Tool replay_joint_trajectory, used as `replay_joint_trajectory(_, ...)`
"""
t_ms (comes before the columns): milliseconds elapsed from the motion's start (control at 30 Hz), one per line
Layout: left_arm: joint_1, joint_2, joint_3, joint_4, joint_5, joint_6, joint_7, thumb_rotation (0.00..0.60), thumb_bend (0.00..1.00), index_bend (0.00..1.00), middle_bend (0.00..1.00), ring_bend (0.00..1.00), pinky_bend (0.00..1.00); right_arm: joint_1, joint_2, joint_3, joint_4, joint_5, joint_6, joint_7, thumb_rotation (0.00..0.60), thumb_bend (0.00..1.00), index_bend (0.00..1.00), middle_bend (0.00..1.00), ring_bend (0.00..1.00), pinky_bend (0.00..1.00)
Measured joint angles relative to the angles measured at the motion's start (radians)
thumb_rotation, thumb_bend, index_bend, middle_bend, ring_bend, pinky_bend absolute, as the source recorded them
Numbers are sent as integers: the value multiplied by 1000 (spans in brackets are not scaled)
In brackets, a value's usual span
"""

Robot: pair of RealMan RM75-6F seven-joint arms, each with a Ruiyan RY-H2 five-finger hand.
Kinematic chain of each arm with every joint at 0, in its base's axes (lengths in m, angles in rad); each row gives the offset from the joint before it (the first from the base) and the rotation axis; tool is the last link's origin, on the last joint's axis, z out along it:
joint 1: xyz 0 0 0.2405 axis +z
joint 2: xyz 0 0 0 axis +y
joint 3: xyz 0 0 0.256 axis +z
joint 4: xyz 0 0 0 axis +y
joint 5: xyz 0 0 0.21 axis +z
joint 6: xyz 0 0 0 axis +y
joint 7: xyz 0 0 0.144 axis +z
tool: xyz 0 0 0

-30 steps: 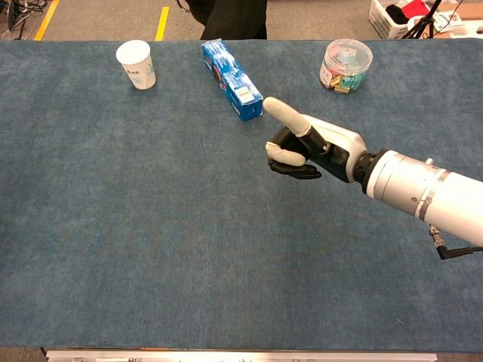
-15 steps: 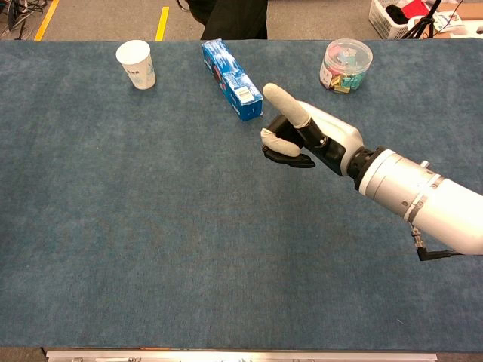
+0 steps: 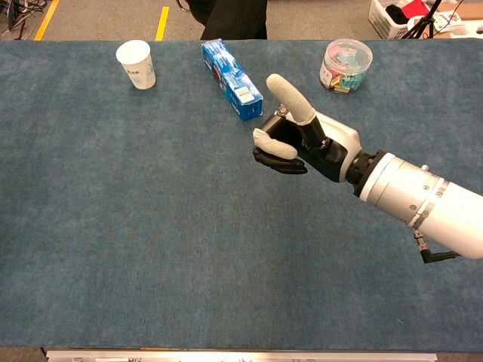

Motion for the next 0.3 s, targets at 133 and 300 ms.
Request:
replay_joint_trajectory(133, -1, 1, 1, -2, -2, -4, 3, 295, 280, 323, 331, 316, 272, 8, 10, -13, -2, -19, 7, 32, 0, 0, 1000, 1000, 1000, 1000)
replay_joint_trajectory(300, -2, 2, 1, -3, -3, -5, 4, 294, 281, 323, 331, 316, 272, 13, 12, -23, 3, -19, 17, 41, 0, 0, 1000, 1000, 1000, 1000)
